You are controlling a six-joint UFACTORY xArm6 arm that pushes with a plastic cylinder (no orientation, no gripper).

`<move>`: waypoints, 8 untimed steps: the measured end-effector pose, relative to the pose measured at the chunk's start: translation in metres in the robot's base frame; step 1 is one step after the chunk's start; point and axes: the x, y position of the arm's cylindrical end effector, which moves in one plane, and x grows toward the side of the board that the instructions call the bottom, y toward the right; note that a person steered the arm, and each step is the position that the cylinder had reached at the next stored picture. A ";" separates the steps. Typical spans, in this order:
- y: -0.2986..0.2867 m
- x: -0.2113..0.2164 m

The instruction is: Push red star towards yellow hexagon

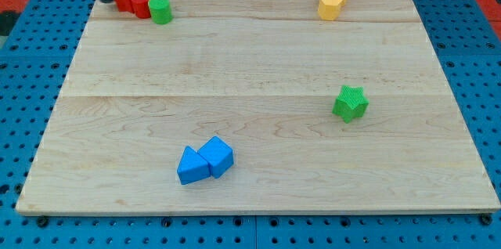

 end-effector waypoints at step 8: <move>0.211 0.000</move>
